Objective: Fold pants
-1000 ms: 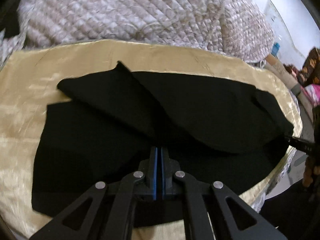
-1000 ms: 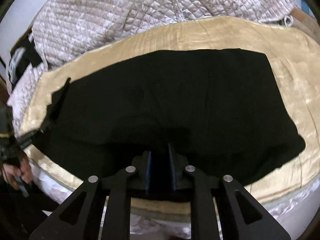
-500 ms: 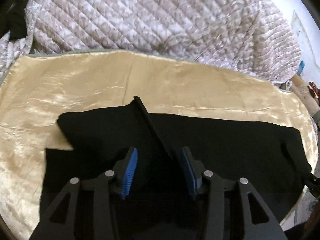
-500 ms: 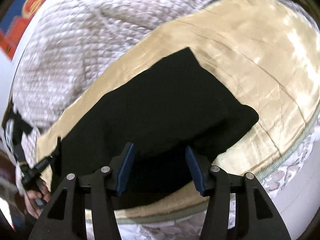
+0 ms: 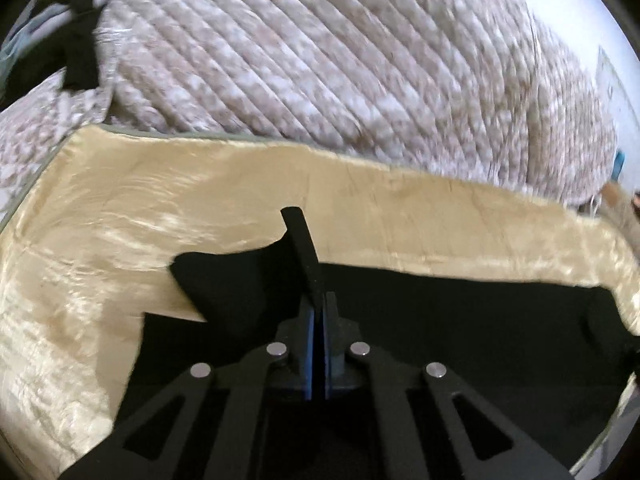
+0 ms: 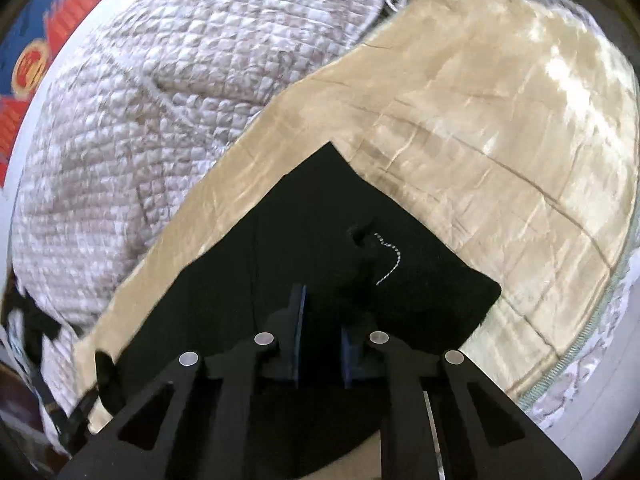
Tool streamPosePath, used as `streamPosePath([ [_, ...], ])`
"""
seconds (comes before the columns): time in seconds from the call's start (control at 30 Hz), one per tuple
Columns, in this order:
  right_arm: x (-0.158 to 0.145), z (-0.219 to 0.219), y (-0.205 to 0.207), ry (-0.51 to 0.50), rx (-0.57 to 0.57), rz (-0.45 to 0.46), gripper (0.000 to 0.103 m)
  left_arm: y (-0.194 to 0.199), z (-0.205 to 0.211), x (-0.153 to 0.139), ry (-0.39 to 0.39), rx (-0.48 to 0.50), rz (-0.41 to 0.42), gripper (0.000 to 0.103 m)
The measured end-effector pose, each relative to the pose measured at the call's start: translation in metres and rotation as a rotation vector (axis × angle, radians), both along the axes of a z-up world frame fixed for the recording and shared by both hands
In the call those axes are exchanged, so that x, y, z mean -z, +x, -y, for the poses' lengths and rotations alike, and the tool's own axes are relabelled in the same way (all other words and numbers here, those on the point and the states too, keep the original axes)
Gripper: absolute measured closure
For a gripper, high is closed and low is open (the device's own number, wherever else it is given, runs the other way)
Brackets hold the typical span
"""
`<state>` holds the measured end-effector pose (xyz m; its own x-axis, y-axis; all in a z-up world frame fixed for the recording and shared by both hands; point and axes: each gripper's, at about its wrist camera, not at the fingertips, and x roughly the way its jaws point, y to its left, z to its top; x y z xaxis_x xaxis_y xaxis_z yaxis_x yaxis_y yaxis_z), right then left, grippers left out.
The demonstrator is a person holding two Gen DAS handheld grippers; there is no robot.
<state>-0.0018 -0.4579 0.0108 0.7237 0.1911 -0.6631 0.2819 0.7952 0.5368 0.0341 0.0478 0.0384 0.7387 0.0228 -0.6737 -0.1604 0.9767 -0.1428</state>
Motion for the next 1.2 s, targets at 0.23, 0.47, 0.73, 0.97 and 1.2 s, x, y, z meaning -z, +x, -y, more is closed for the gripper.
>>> streamPosePath([
  [0.23, -0.035, 0.006, -0.018, 0.074, -0.022, 0.122, 0.095, -0.055, -0.028, -0.042, -0.085, -0.094, 0.113, 0.099],
  [0.47, -0.007, 0.025, -0.029, 0.104, 0.061, 0.0, 0.095, -0.08, -0.055, 0.0, -0.146, -0.173, -0.014, 0.099],
  [0.73, -0.012, 0.024, -0.043, 0.081, 0.054, -0.002, 0.095, -0.091, -0.052, 0.003, -0.13, -0.178, -0.009, 0.099],
  [0.97, -0.001, 0.029, -0.043, 0.064, 0.069, -0.045, 0.095, -0.106, -0.046, 0.006, -0.123, -0.191, -0.028, 0.099],
  [1.2, 0.003, 0.028, -0.039, 0.037, 0.068, -0.092, 0.094, -0.103, -0.048, 0.027, -0.124, -0.178, -0.145, 0.098],
])
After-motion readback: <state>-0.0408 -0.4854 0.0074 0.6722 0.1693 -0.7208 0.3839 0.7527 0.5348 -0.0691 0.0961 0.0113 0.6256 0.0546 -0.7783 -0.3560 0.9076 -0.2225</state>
